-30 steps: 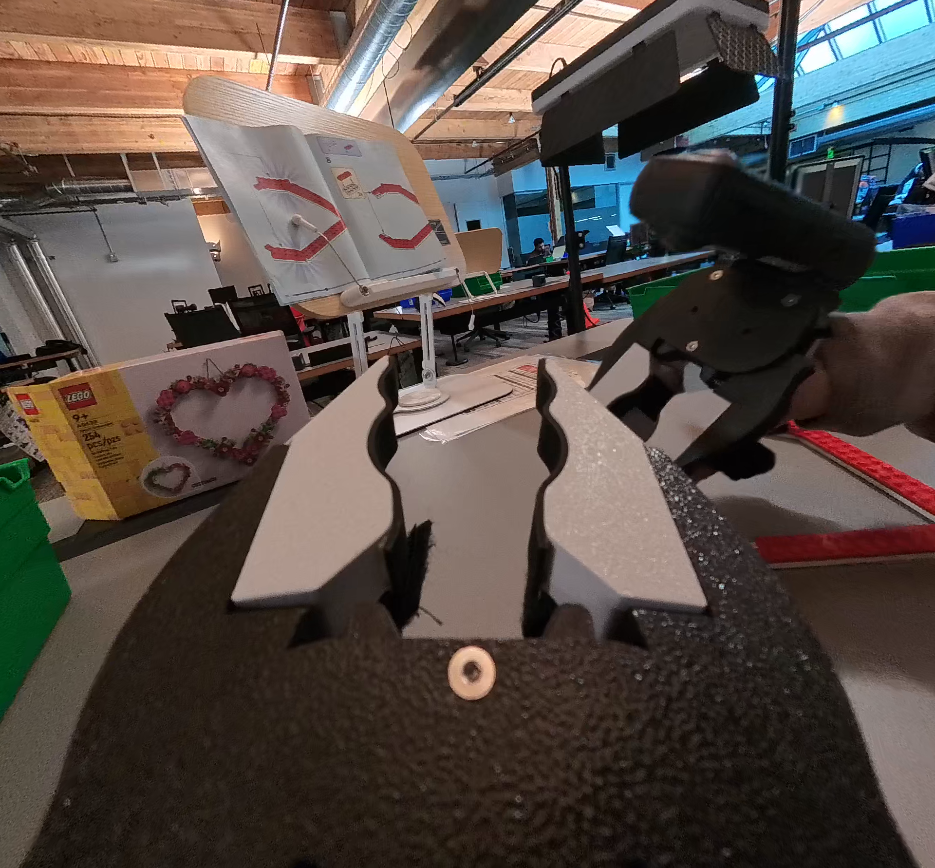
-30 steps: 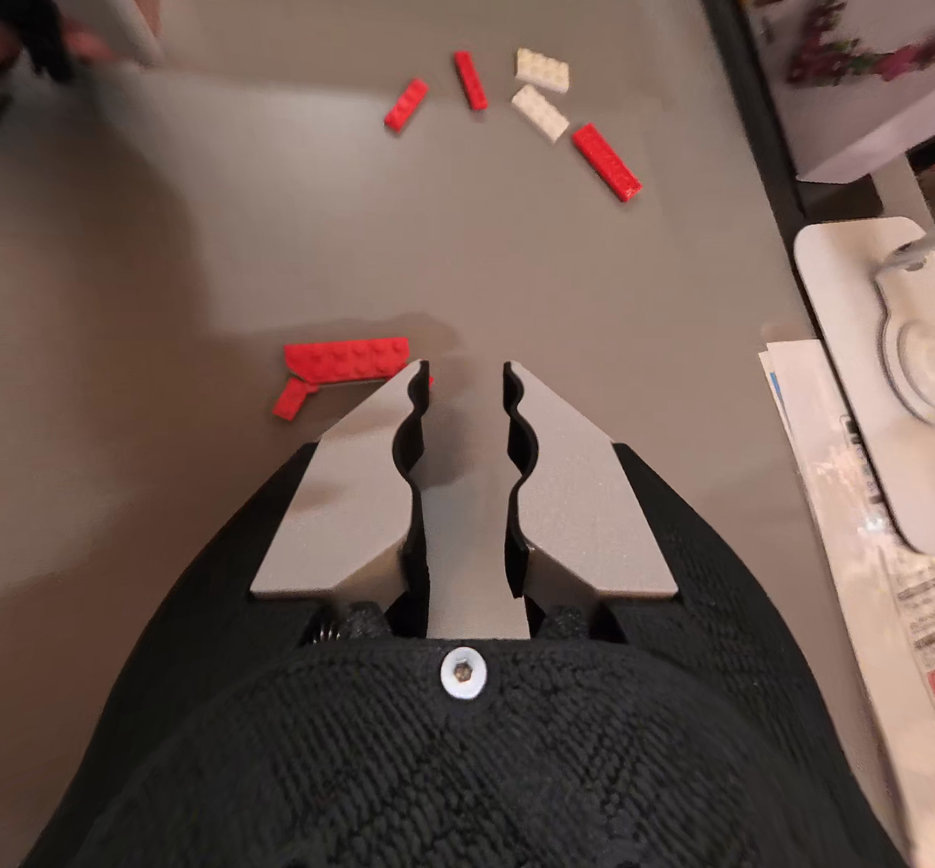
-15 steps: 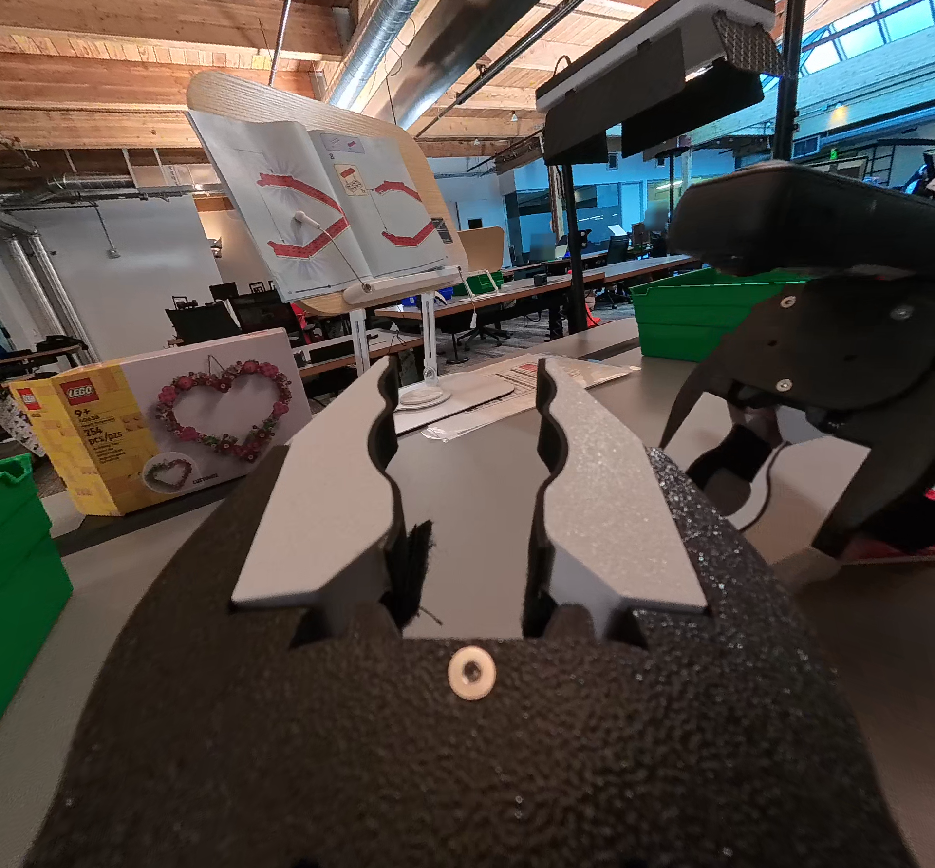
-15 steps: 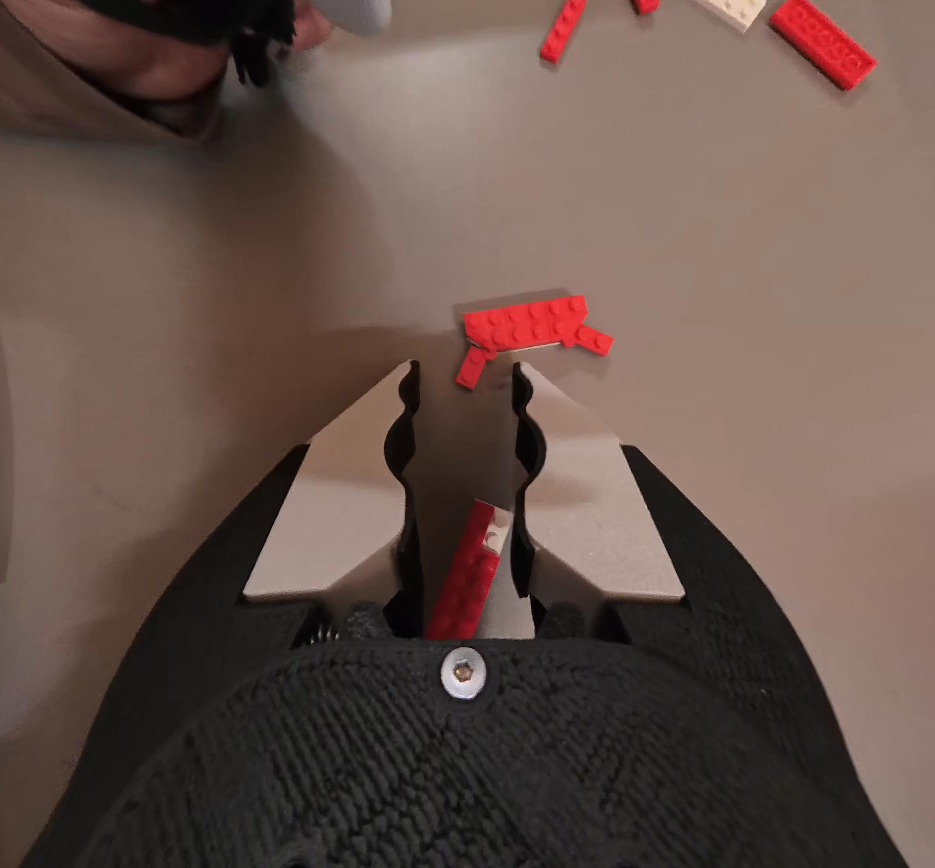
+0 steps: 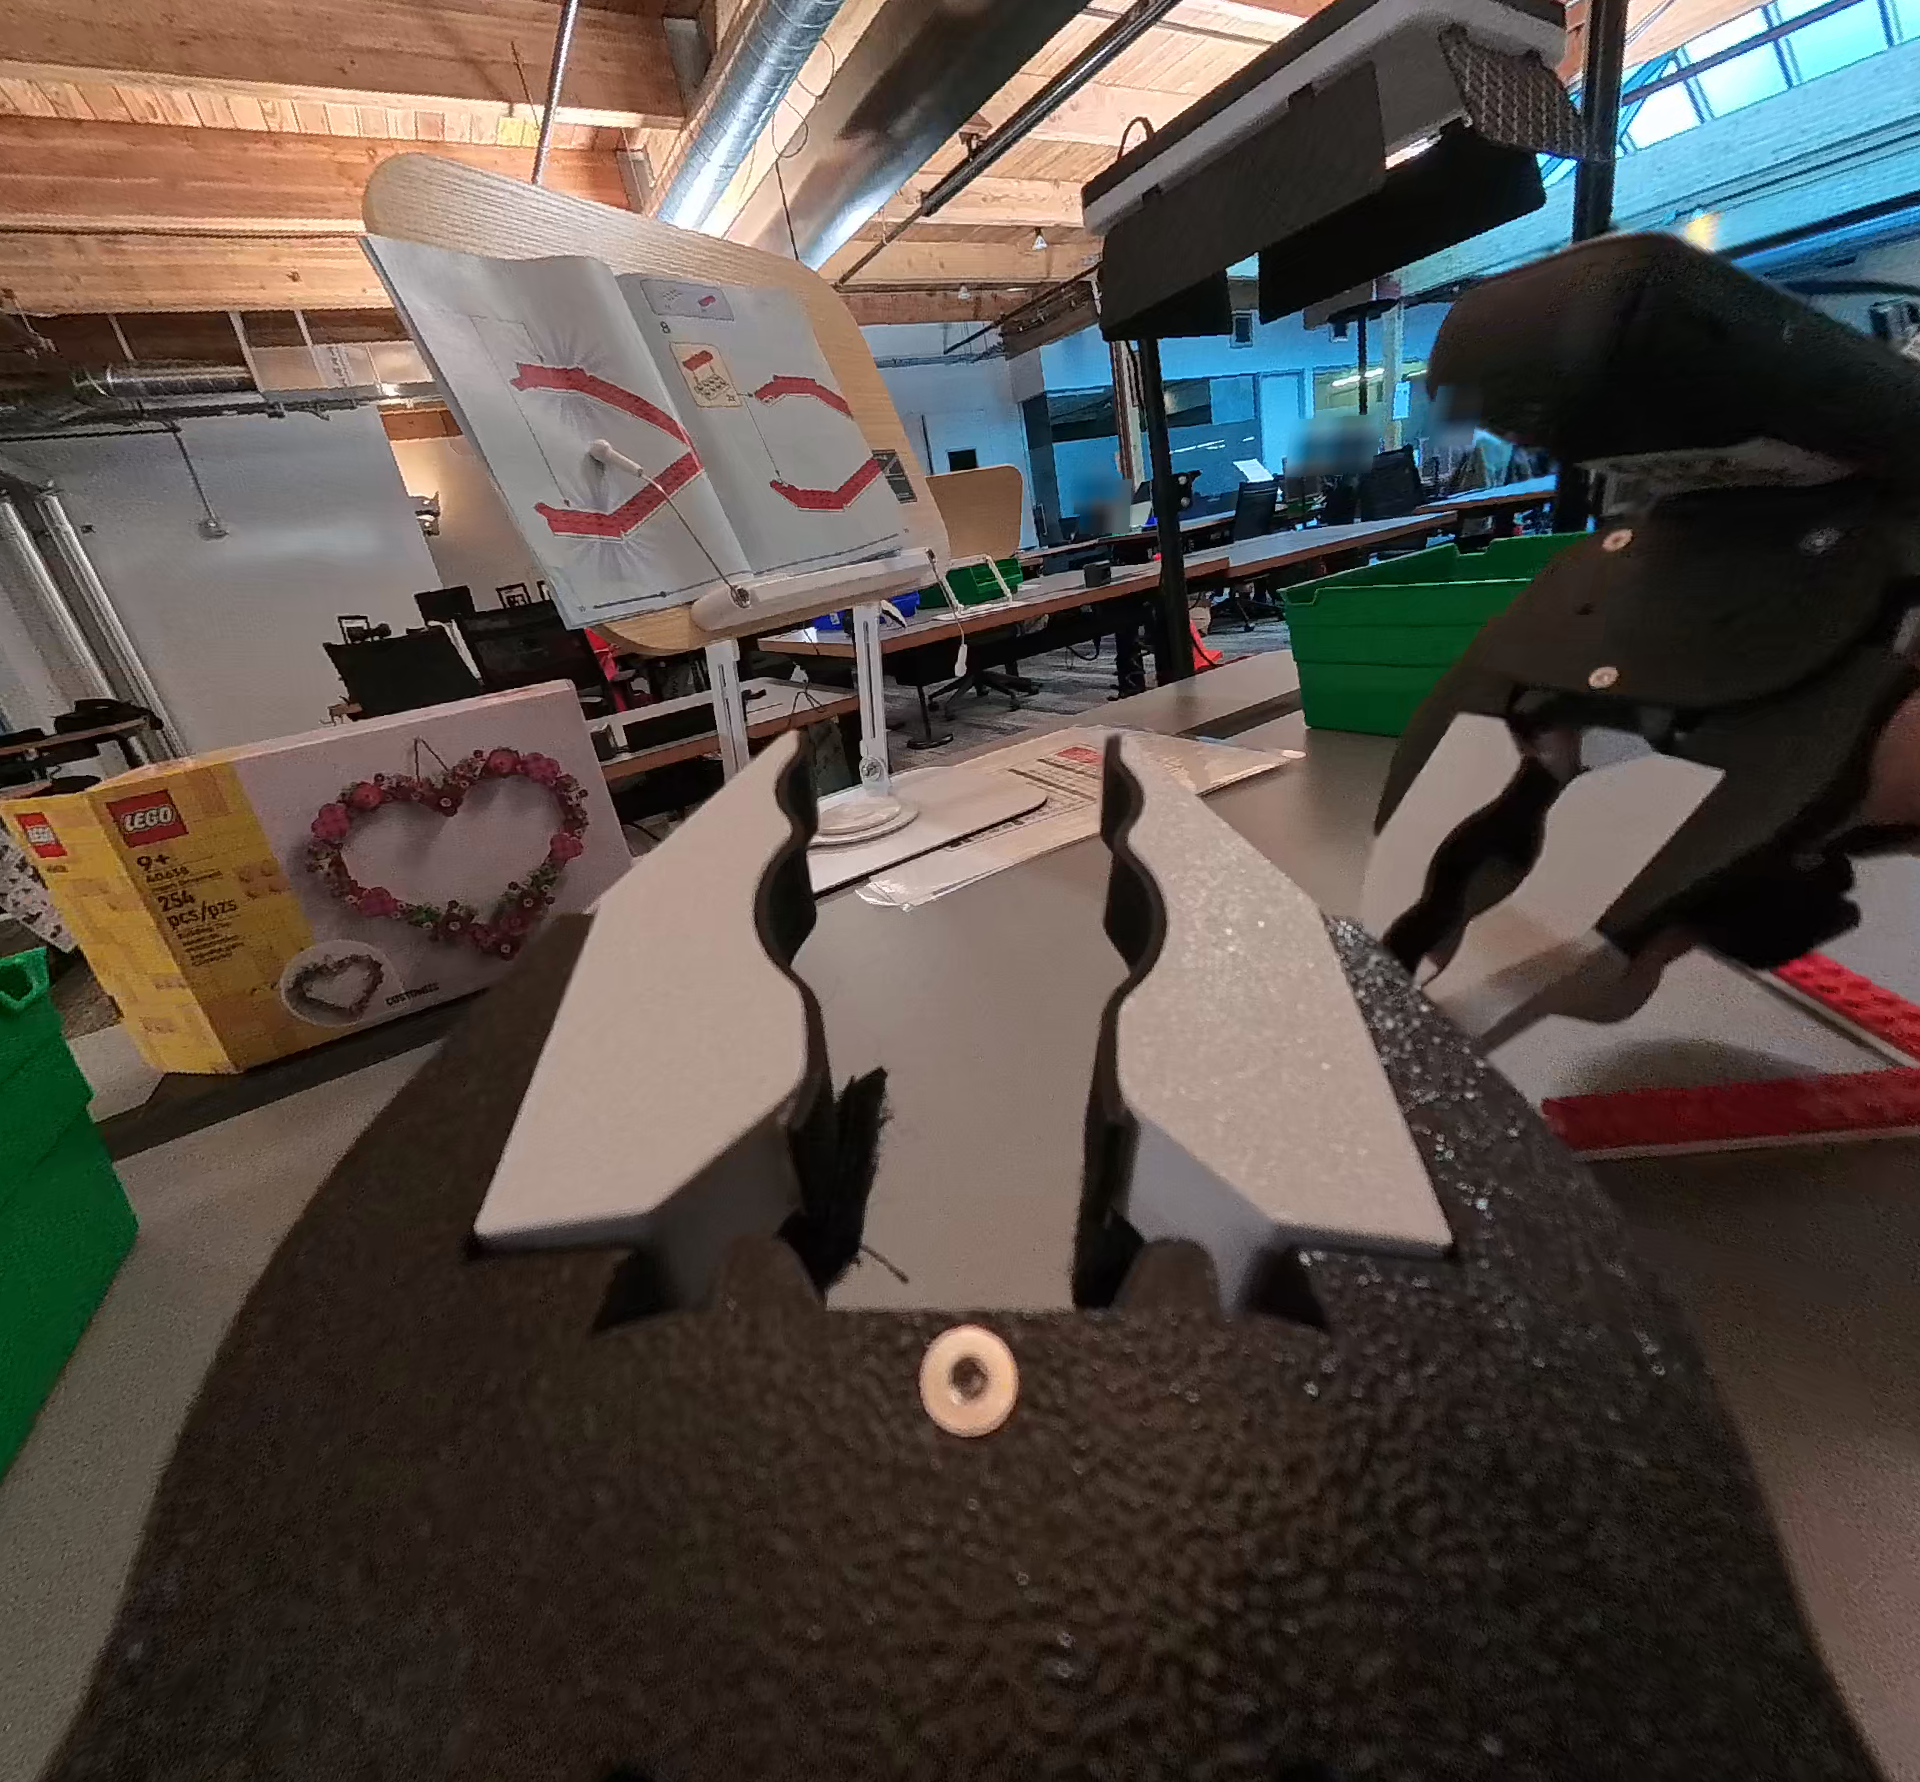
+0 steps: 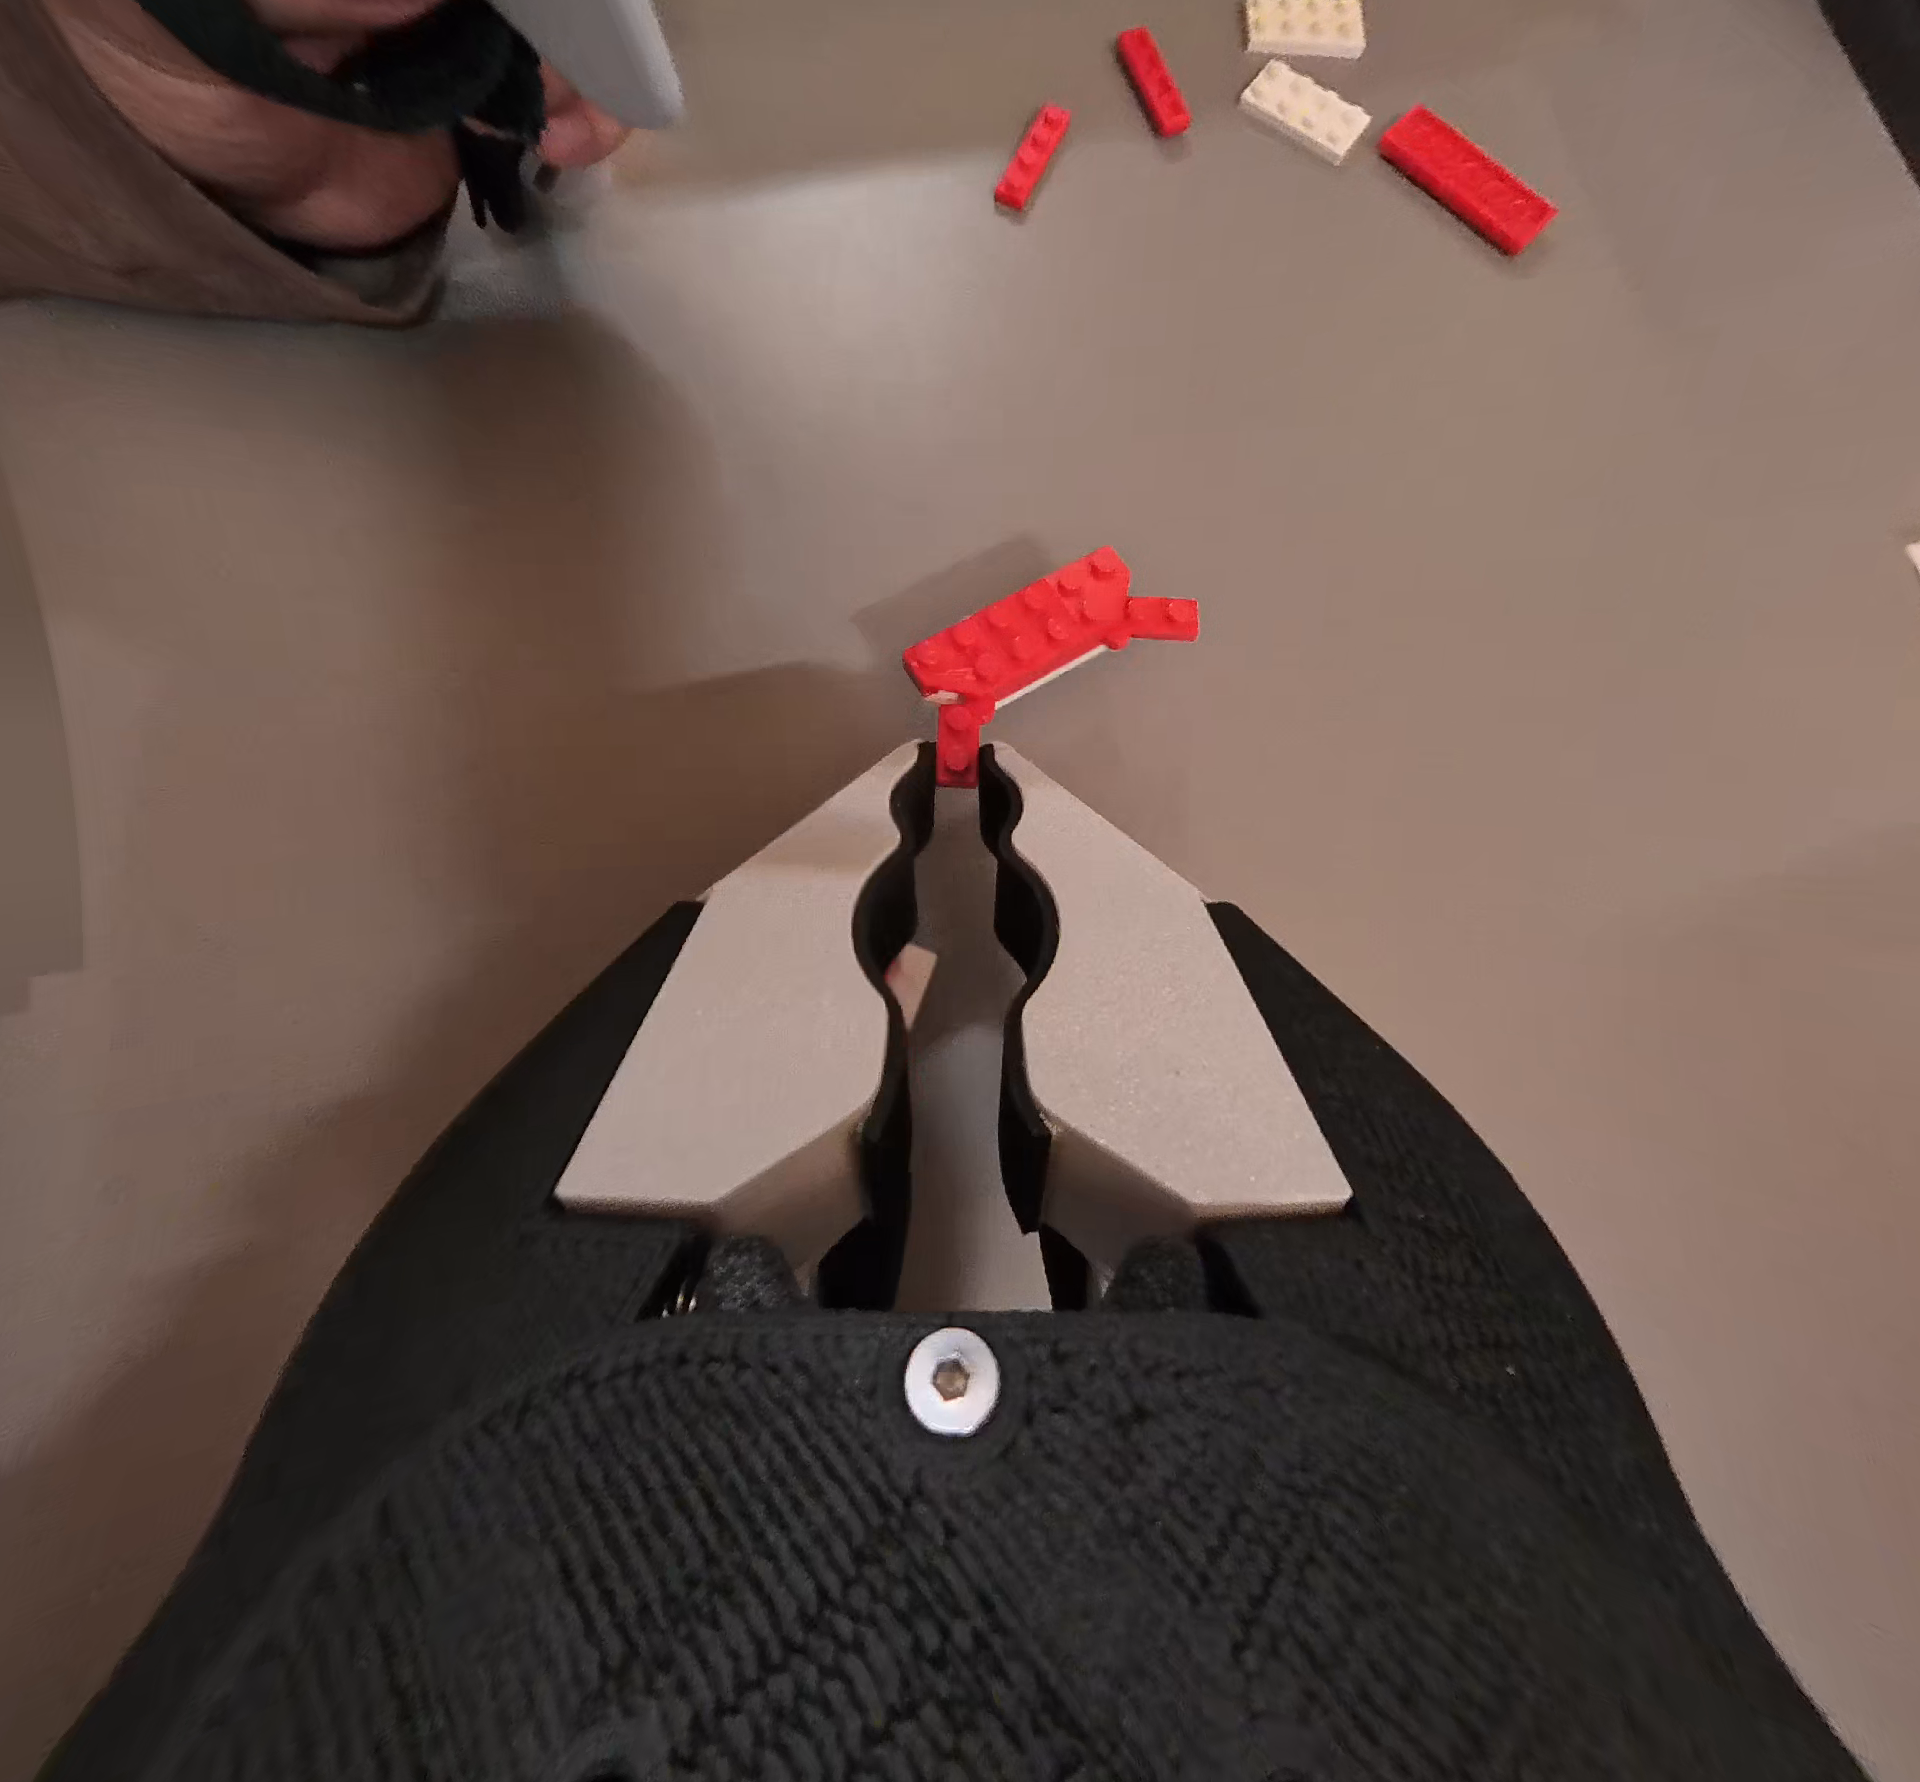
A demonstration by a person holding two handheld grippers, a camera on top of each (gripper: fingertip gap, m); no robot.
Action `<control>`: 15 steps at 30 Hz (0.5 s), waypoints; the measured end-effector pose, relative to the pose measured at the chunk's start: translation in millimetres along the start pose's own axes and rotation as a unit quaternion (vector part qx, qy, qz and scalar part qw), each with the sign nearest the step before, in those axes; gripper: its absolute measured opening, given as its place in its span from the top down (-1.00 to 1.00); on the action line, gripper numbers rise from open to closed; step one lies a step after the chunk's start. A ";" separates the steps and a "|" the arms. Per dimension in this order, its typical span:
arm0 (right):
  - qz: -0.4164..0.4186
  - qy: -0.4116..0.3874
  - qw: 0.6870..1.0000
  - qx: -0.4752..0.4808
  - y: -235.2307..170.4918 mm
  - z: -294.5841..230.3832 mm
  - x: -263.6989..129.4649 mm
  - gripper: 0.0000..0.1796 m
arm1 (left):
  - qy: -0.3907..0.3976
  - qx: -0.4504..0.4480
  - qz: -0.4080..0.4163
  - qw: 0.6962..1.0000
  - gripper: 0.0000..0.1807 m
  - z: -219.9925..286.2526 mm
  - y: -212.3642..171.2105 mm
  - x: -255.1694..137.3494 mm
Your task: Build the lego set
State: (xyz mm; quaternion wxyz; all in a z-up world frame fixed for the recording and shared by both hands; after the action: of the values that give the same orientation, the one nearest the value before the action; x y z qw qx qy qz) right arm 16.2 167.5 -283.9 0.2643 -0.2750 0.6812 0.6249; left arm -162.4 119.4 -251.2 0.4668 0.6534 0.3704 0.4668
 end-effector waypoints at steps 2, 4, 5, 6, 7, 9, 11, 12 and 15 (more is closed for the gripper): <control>0.006 0.006 1.000 -0.002 -4.6 2.3 -8.9 0.94 | -0.010 -0.003 -0.007 1.000 0.40 1.4 -1.7 0.8; 0.004 0.005 1.000 -0.011 -11.1 3.5 -14.5 0.93 | -0.023 -0.007 -0.019 1.000 0.37 3.6 -4.5 2.2; 0.001 0.008 1.000 -0.015 -15.1 3.3 -15.8 0.93 | -0.029 -0.009 -0.026 0.999 0.37 4.7 -6.0 3.1; 0.001 0.015 1.000 -0.021 -18.9 2.3 -16.6 0.94 | -0.035 -0.011 -0.032 0.999 0.36 5.8 -7.5 3.7; 0.003 0.022 0.999 -0.024 -22.5 1.2 -17.0 0.94 | -0.039 -0.011 -0.035 0.999 0.35 6.6 -8.5 4.1; 0.009 0.034 0.999 -0.021 -28.4 -0.5 -17.6 0.94 | -0.043 -0.007 -0.036 0.998 0.36 7.8 -9.8 4.1; 0.022 0.039 0.999 -0.014 -32.4 -1.1 -17.9 0.93 | -0.044 -0.003 -0.038 0.998 0.37 8.8 -10.6 4.3; 0.026 0.038 0.999 -0.008 -33.8 -1.0 -18.0 0.93 | -0.046 -0.001 -0.039 0.998 0.37 9.4 -10.7 4.2; 0.029 0.040 0.999 -0.002 -36.9 -2.7 -17.3 0.94 | -0.050 0.007 -0.040 0.998 0.38 11.4 -11.4 4.2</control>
State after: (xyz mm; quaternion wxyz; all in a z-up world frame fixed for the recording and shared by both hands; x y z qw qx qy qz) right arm 54.5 163.1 -297.5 0.2181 -0.2807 0.6974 0.6223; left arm -150.8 123.6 -262.5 0.4984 0.6640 0.3754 0.4121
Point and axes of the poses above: each gripper's, where its closed fingertips meet, x out along the fingers, y out of its top, z = x × y across the jaws, the point moved 9 cm from there along -x, back along the fingers, and after that the axes turned 10 degrees about y, right-handed, at the moved point
